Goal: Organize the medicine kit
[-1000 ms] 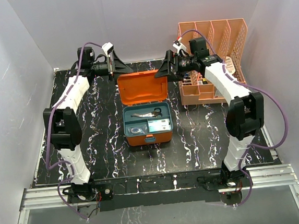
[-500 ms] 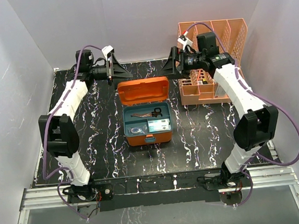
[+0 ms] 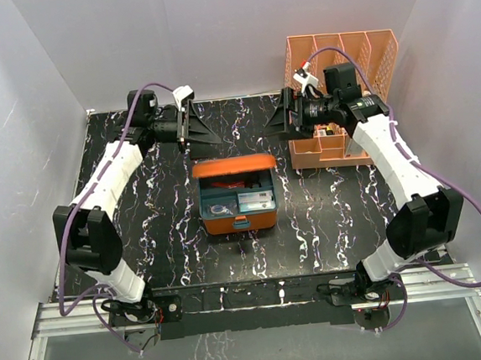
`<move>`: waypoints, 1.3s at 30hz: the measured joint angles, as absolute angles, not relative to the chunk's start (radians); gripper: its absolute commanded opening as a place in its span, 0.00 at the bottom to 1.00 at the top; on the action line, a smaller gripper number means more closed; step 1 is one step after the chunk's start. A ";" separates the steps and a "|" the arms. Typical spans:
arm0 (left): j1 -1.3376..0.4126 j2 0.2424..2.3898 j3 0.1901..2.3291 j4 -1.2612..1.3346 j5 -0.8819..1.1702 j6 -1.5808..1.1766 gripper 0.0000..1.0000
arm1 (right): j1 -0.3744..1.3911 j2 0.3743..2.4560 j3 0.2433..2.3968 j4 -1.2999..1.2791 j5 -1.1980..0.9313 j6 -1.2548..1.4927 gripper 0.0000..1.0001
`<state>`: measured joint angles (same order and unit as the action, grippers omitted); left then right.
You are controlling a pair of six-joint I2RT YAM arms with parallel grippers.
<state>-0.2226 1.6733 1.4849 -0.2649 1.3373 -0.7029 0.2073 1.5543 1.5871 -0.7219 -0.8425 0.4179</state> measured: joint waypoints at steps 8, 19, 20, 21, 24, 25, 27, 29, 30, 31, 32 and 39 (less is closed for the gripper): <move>-0.257 1.562 1.385 -0.455 1.312 -0.583 0.99 | 0.207 1.407 1.454 -0.788 -0.719 0.390 0.98; -0.272 1.577 1.503 -0.784 1.015 -0.247 0.96 | 0.297 1.141 1.314 -0.772 -0.492 0.509 0.97; -0.276 1.586 1.521 -0.802 0.980 -0.221 0.96 | 0.340 1.135 1.293 -0.765 -0.460 0.545 0.94; -0.282 1.596 1.538 -0.817 0.943 -0.195 0.95 | 0.396 1.135 1.272 -0.758 -0.424 0.580 0.90; -0.305 1.620 1.572 -0.847 0.841 -0.133 0.93 | 0.590 1.161 1.225 -0.756 -0.325 0.667 0.73; -0.313 1.628 1.581 -0.853 0.807 -0.115 0.93 | 0.635 1.173 1.219 -0.757 -0.303 0.686 0.69; -0.324 1.645 1.597 -0.862 0.743 -0.084 0.92 | 0.731 1.199 1.211 -0.760 -0.251 0.725 0.65; -0.333 1.666 1.612 -0.866 0.690 -0.060 0.91 | 0.791 1.214 1.209 -0.760 -0.207 0.759 0.63; -0.334 1.676 1.618 -0.865 0.670 -0.052 0.91 | 0.812 1.219 1.209 -0.760 -0.188 0.770 0.62; -0.335 1.689 1.628 -0.865 0.646 -0.043 0.91 | 0.830 1.223 1.209 -0.759 -0.169 0.781 0.60; -0.335 1.704 1.640 -0.863 0.624 -0.033 0.91 | 0.844 1.226 1.208 -0.759 -0.154 0.791 0.58; -0.335 1.817 1.746 -0.844 0.547 0.001 0.90 | 0.936 1.262 1.195 -0.751 -0.094 0.845 0.52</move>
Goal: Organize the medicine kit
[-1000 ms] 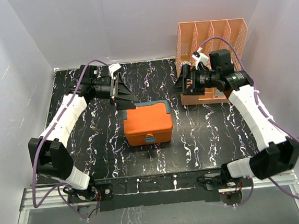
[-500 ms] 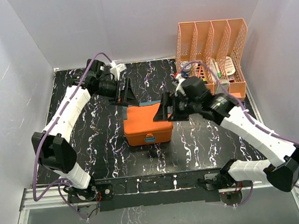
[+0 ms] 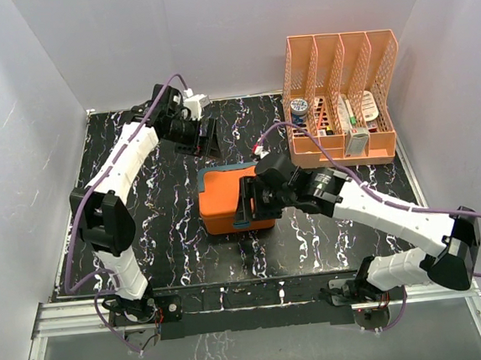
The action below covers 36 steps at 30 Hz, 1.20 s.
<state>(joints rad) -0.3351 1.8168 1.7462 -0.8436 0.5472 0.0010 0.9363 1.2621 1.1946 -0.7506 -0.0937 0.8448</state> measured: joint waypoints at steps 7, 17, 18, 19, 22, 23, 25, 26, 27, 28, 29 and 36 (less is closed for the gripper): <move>-0.335 1.872 1.788 -0.813 0.522 0.009 0.90 | 1.012 1.285 1.100 -0.697 -0.037 0.907 0.47; -0.335 1.968 1.869 -0.785 0.510 0.016 0.90 | 1.019 1.282 0.944 -0.566 0.022 0.999 0.47; -0.335 1.975 1.875 -0.785 0.510 0.016 0.90 | 1.019 1.284 0.938 -0.550 0.025 1.002 0.47; -0.335 1.982 1.879 -0.785 0.510 0.016 0.91 | 1.019 1.288 0.938 -0.535 0.028 1.003 0.47; -0.336 1.992 1.889 -0.785 0.511 0.016 0.91 | 1.019 1.308 0.939 -0.486 0.048 1.003 0.48; -0.336 1.992 1.889 -0.785 0.511 0.016 0.91 | 1.019 1.316 0.940 -0.481 0.055 1.001 0.49; -0.336 1.992 1.889 -0.785 0.511 0.016 0.91 | 1.018 1.332 0.941 -0.471 0.069 0.997 0.50; -0.336 1.992 1.889 -0.785 0.511 0.016 0.91 | 1.015 1.338 0.942 -0.469 0.077 0.994 0.50; -0.336 1.992 1.889 -0.785 0.511 0.016 0.91 | 1.014 1.341 0.942 -0.466 0.081 0.992 0.50; -0.336 1.992 1.889 -0.785 0.511 0.017 0.91 | 1.010 1.342 0.944 -0.464 0.084 0.992 0.50; -0.336 1.992 1.889 -0.785 0.512 0.018 0.91 | 1.006 1.342 0.946 -0.463 0.088 0.990 0.50; -0.337 1.992 1.880 -0.786 0.513 0.027 0.91 | 0.966 1.341 0.971 -0.461 0.103 0.973 0.51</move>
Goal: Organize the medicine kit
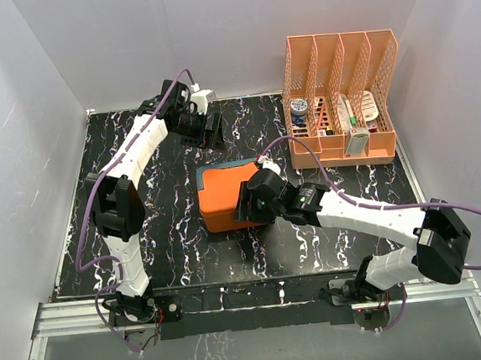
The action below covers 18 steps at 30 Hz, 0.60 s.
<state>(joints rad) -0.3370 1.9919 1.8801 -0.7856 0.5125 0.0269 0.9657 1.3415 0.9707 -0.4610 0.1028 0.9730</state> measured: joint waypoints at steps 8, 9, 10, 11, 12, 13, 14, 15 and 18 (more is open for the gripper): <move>-0.348 1.992 1.880 -0.786 0.514 0.027 0.91 | 0.957 1.341 1.010 -0.461 0.113 0.961 0.51; -0.350 1.992 1.880 -0.786 0.515 0.027 0.91 | 0.957 1.340 1.010 -0.461 0.113 0.960 0.52; -0.352 1.992 1.880 -0.786 0.516 0.027 0.91 | 0.955 1.338 1.010 -0.462 0.114 0.960 0.52; -0.354 1.992 1.880 -0.786 0.516 0.027 0.91 | 0.955 1.336 1.010 -0.462 0.114 0.960 0.53; -0.356 1.992 1.880 -0.786 0.516 0.027 0.91 | 0.954 1.331 1.010 -0.462 0.117 0.960 0.54; -0.356 1.992 1.880 -0.786 0.516 0.027 0.91 | 0.954 1.327 1.010 -0.463 0.121 0.962 0.55; -0.357 1.992 1.880 -0.786 0.516 0.027 0.91 | 0.954 1.320 1.010 -0.463 0.127 0.963 0.56; -0.357 1.992 1.880 -0.786 0.516 0.027 0.91 | 0.954 1.311 1.010 -0.465 0.135 0.965 0.57; -0.358 1.992 1.880 -0.786 0.517 0.027 0.91 | 0.953 1.281 1.010 -0.474 0.162 0.973 0.63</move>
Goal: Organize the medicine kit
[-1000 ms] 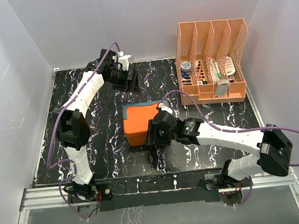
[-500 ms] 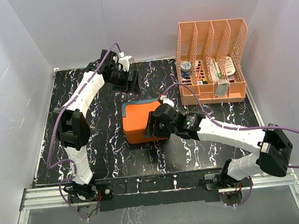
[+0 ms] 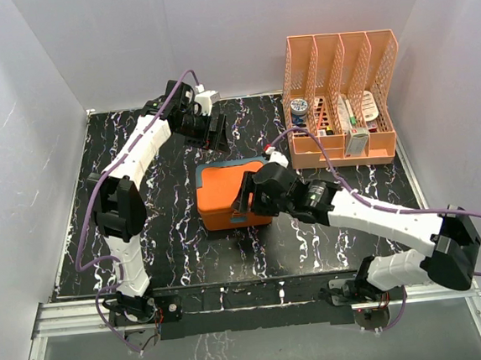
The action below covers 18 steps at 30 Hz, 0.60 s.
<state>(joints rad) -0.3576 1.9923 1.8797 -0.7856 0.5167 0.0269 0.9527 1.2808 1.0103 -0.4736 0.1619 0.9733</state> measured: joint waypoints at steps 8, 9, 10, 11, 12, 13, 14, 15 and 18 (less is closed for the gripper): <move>-0.366 1.993 1.885 -0.786 0.516 0.027 0.91 | 0.946 1.141 0.972 -0.521 0.273 1.071 0.62; -0.368 1.994 1.888 -0.786 0.515 0.028 0.91 | 0.945 1.097 0.940 -0.514 0.282 1.096 0.61; -0.370 1.997 1.894 -0.786 0.515 0.031 0.91 | 0.943 1.055 0.904 -0.511 0.287 1.121 0.59; -0.373 2.003 1.904 -0.786 0.515 0.034 0.91 | 0.941 1.019 0.868 -0.506 0.287 1.144 0.56; -0.377 2.010 1.915 -0.786 0.514 0.038 0.91 | 0.941 0.997 0.838 -0.503 0.284 1.165 0.53; -0.381 2.019 1.924 -0.787 0.512 0.043 0.91 | 0.941 0.989 0.816 -0.499 0.277 1.183 0.50; -0.384 2.026 1.930 -0.786 0.511 0.046 0.91 | 0.941 0.992 0.802 -0.495 0.265 1.193 0.46; -0.388 2.033 1.934 -0.787 0.511 0.049 0.91 | 0.941 1.002 0.797 -0.494 0.253 1.200 0.43; -0.393 2.045 1.937 -0.792 0.508 0.053 0.91 | 0.942 1.059 0.796 -0.462 0.197 1.198 0.36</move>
<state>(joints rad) -0.3935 2.0449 1.9369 -0.7921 0.5079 0.0528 0.9421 1.0588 0.7956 -0.4618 0.1970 1.1976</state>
